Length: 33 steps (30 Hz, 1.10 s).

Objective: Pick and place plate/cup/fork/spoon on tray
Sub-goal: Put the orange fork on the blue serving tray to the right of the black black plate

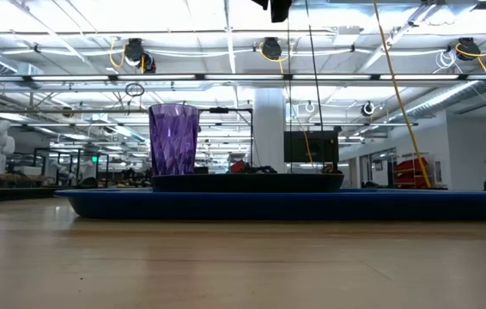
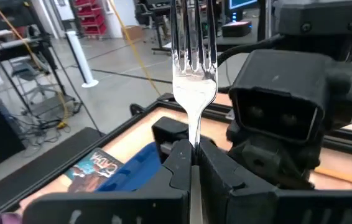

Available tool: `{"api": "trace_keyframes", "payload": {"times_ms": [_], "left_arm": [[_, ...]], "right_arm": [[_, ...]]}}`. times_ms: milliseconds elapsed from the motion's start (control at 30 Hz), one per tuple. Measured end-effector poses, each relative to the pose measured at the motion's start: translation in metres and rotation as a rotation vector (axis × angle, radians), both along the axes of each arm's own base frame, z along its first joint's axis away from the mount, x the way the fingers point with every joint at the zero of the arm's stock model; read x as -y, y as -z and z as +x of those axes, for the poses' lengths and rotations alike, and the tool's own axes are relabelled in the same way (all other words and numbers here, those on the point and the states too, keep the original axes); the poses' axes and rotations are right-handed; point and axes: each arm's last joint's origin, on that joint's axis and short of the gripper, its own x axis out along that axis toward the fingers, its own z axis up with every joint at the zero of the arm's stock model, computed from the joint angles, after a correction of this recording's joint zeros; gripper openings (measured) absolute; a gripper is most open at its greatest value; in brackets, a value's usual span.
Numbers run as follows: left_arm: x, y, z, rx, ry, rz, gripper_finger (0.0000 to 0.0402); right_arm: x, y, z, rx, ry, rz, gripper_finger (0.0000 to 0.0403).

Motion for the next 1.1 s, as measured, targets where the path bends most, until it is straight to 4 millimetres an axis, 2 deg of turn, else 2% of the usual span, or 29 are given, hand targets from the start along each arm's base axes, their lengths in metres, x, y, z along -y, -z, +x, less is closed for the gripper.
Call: {"api": "trace_keyframes", "payload": {"times_ms": [133,267,633,867,1100], "left_arm": [[-0.001,0.000,0.002,-0.001,0.017,-0.012,0.0011],[-0.001,0.000,0.002,0.002,0.019,-0.015,0.0012],[0.001,-0.001,0.002,0.000,0.056,-0.034,0.0042],[0.009,0.002,-0.002,-0.052,0.147,-0.026,0.0045],[0.023,0.005,-0.017,-0.100,0.151,0.027,0.0046]], "right_arm": [[0.000,-0.001,0.000,0.014,0.001,0.004,0.0221],[0.000,-0.001,0.000,0.013,0.005,0.003,0.0186],[0.001,0.000,-0.001,-0.009,0.009,-0.006,0.0011],[0.003,-0.008,-0.009,-0.068,0.006,-0.021,0.0004],[0.012,-0.024,-0.032,-0.205,0.016,0.011,0.0001]]}}
